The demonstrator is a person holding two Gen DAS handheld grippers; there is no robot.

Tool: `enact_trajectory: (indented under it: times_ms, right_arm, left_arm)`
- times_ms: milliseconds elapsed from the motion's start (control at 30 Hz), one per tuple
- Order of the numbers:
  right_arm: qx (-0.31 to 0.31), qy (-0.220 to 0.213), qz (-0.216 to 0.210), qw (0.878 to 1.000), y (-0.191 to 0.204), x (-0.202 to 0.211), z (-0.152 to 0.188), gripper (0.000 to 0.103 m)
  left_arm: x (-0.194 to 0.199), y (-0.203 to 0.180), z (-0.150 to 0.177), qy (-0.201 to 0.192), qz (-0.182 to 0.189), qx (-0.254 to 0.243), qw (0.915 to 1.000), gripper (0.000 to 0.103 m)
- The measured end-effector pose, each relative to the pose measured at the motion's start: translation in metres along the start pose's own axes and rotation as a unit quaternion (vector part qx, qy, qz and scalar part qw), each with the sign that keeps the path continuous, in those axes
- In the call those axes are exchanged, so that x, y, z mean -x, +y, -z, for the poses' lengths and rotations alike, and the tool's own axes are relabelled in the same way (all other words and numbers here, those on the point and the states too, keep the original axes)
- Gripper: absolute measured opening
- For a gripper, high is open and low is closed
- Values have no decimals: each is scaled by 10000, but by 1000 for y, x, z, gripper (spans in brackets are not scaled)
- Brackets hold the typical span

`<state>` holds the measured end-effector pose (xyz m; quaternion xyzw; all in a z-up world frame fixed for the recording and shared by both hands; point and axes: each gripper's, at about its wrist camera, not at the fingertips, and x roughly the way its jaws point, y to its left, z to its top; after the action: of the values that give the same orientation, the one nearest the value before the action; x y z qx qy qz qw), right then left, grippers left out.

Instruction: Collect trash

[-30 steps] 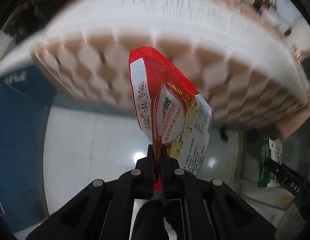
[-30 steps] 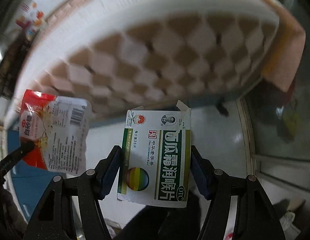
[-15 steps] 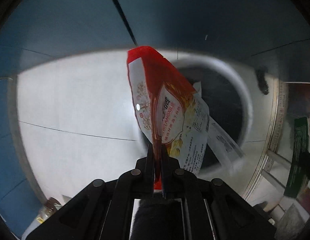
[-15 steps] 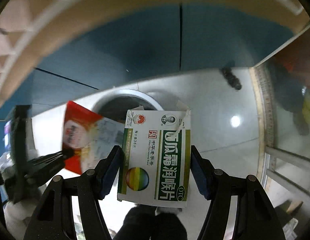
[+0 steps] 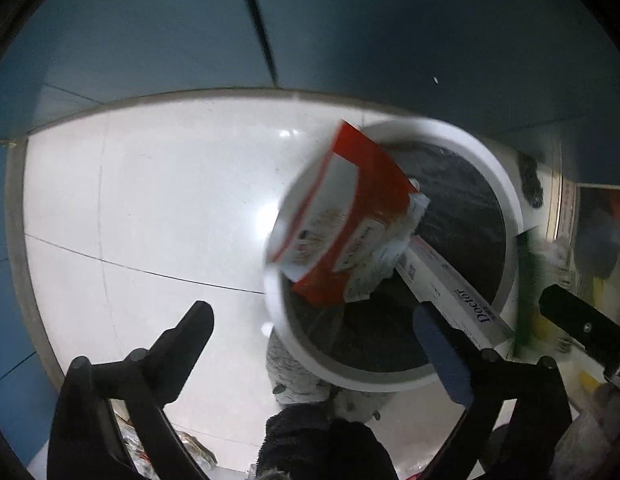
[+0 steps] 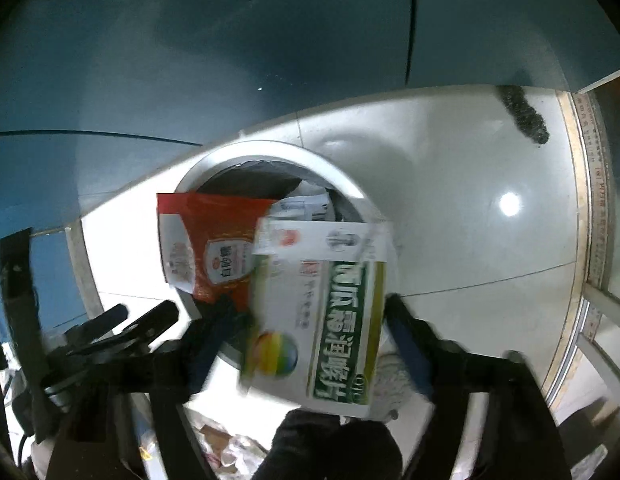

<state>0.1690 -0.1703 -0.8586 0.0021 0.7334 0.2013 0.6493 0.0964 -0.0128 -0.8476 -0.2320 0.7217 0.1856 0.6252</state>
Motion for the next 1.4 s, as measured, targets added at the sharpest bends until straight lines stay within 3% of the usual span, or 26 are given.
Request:
enact_trajectory:
  times_ms: [200, 267, 433, 700, 1067, 1400]
  right_arm:
    - [59, -77, 55, 9999, 4, 17, 5, 96]
    - [147, -197, 269, 9993, 5, 26, 9, 103]
    - [497, -490, 1005, 9925, 17, 56, 34, 103]
    - [741, -866, 1291, 9851, 34, 124, 80, 103]
    - [847, -1450, 1033, 9804, 74, 310, 170, 103]
    - [1039, -2026, 589, 9720, 126, 501, 271, 103]
  left_arm:
    - [39, 22, 10, -429, -114, 88, 9990, 102]
    - [45, 25, 13, -580, -239, 98, 9980, 102]
    - [70, 33, 32, -780, -327, 135, 9963, 102]
    - [144, 29, 75, -963, -236, 94, 9950, 102]
    - [317, 19, 165, -1470, 96, -57, 9891, 102]
    - [484, 25, 237, -2180, 599, -430, 9732, 102]
